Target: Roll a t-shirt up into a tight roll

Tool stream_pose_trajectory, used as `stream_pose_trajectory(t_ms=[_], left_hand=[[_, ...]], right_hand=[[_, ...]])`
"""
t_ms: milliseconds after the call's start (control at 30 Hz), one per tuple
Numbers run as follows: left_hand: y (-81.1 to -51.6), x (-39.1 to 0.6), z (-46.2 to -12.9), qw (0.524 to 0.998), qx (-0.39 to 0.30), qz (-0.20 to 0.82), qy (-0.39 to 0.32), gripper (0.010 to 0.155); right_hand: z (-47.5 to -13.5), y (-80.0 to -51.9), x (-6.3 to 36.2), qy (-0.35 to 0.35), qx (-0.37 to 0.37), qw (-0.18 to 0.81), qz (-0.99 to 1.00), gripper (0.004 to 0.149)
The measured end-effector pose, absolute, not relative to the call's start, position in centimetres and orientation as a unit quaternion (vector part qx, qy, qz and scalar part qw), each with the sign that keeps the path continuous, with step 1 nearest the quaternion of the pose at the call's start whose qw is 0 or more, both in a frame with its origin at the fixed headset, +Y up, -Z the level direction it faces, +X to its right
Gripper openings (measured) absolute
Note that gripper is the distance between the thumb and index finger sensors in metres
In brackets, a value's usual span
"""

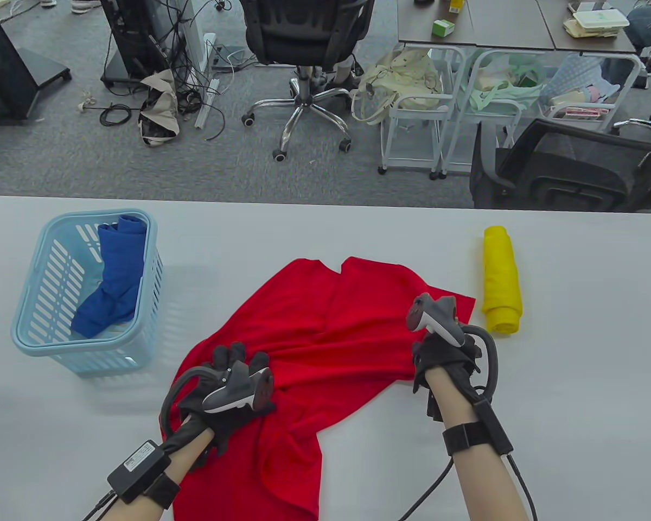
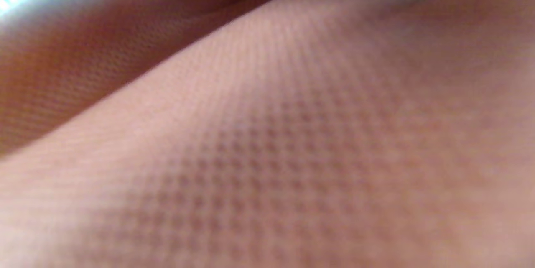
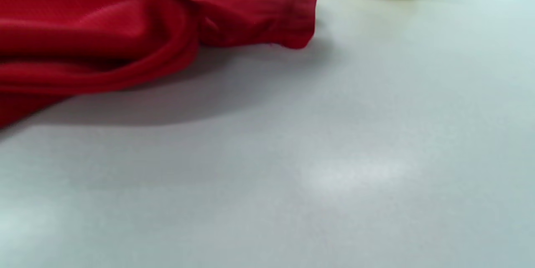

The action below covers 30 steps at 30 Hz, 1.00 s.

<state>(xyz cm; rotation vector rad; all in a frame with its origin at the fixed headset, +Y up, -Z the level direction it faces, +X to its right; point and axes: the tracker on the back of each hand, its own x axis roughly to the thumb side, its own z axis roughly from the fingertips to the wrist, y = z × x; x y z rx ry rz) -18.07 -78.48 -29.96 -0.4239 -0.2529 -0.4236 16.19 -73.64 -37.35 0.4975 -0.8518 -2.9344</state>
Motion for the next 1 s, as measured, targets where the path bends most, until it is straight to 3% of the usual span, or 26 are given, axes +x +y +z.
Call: stream_pose_trajectory(t_ms=[133,233,400,533,700,1000], left_hand=[[-78.6,-18.0,-29.8,0.948,-0.211,-0.204,-0.123,0.088],[-78.8,-18.4,-29.6,0.949,-0.214,-0.195,-0.122,0.088],[-78.2,-19.1,-29.9,0.955,-0.187,-0.211,-0.087,0.084],[-77.6,-19.4,-30.8,0.962,-0.169,-0.208,-0.048,0.079],[-76.8,-18.5,-30.3,0.963,-0.139,-0.224,-0.051,0.080],[-72.8,-20.6,-32.5,0.988,-0.101,-0.118,0.019,0.068]], right_hand=[[-38.1,-73.6,13.3,-0.267,0.082,-0.007,-0.960,0.074],[-39.5,-75.6,11.9,-0.306,0.027,-0.039,-0.951,0.075],[-40.1,-79.2,13.8,-0.348,0.084,-0.071,-0.931,0.081],[-39.5,-79.5,14.5,-0.330,0.087,-0.080,-0.936,0.081],[-38.9,-80.2,14.6,-0.321,0.089,-0.097,-0.938,0.082],[-38.2,-80.5,14.4,-0.308,0.081,-0.064,-0.946,0.083]])
